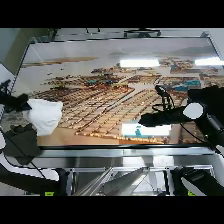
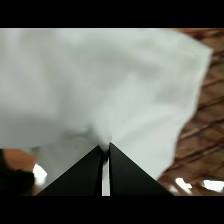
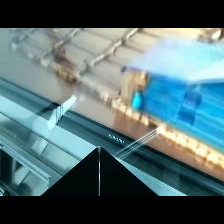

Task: Fold the shirts.

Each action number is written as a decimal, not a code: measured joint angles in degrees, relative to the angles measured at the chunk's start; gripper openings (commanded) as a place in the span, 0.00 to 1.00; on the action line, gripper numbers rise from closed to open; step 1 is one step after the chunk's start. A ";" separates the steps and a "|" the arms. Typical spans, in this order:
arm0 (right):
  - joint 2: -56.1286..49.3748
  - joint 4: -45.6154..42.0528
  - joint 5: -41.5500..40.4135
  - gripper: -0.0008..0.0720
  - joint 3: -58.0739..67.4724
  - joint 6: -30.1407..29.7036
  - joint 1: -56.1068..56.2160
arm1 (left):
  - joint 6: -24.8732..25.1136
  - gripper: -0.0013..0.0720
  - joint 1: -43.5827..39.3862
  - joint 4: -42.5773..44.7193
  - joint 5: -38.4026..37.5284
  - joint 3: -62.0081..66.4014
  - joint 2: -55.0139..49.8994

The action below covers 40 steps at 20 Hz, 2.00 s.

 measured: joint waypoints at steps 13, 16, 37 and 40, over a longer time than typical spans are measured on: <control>0.00 -3.52 2.89 0.04 0.00 0.20 -0.66 | 3.85 0.05 -43.71 -27.19 5.99 5.86 11.78; 0.07 -7.23 5.33 0.04 0.00 0.87 -3.74 | 4.09 0.05 -52.57 -23.58 6.97 5.86 7.32; -15.12 9.01 -2.69 0.78 4.94 -18.23 -15.39 | 3.43 0.48 -40.06 -20.68 -0.46 -13.68 2.84; -22.93 13.90 -3.32 0.78 9.60 -22.77 -15.39 | 4.87 0.49 -36.94 -21.00 6.93 -27.02 6.84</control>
